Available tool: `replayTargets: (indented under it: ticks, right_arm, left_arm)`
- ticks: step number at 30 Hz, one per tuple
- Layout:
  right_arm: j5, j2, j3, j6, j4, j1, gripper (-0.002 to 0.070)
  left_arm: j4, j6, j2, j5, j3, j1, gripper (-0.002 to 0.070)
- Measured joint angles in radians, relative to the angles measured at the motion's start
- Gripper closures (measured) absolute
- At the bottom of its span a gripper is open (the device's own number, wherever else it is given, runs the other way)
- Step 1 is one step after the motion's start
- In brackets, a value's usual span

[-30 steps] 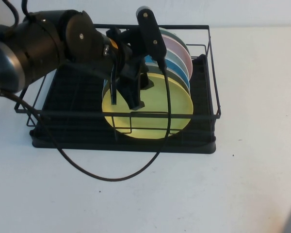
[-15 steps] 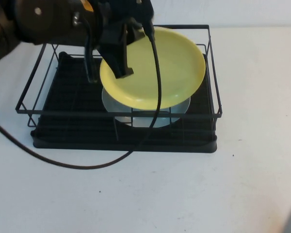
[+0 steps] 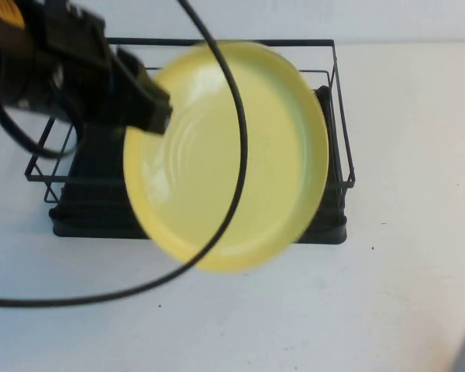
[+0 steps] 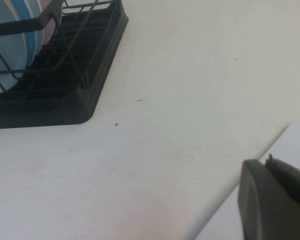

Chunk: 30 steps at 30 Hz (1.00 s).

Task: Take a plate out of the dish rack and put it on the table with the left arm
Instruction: Place the plate from the table

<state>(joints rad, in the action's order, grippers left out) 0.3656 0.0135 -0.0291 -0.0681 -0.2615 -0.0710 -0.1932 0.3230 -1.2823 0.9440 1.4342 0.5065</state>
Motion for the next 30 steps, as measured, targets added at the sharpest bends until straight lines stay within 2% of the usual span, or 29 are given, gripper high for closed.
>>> replayTargets:
  ticks: [5, 12, 18, 22, 30]
  right_arm:
    - [0.000, 0.000, 0.000, 0.000, 0.000, 0.000, 0.0696]
    - [0.000, 0.000, 0.000, 0.000, 0.000, 0.000, 0.0696]
    - [0.000, 0.000, 0.000, 0.000, 0.000, 0.000, 0.0696]
    - [0.000, 0.000, 0.000, 0.000, 0.000, 0.000, 0.0696]
    - [0.000, 0.000, 0.000, 0.000, 0.000, 0.000, 0.0696]
  left_arm:
    - [-0.180, 0.004, -0.004, 0.045, -0.229, -0.002, 0.0645]
    - [-0.469, 0.086, -0.004, -0.178, -0.595, -0.021, 0.0645]
    - [-0.843, 0.305, -0.024, -0.341, -0.823, -0.166, 0.0645]
    - [-1.010, 0.454, -0.094, -0.380, -0.908, -0.249, 0.0645]
    - [-1.285, 0.709, -0.305, -0.383, -0.916, -0.259, 0.0645]
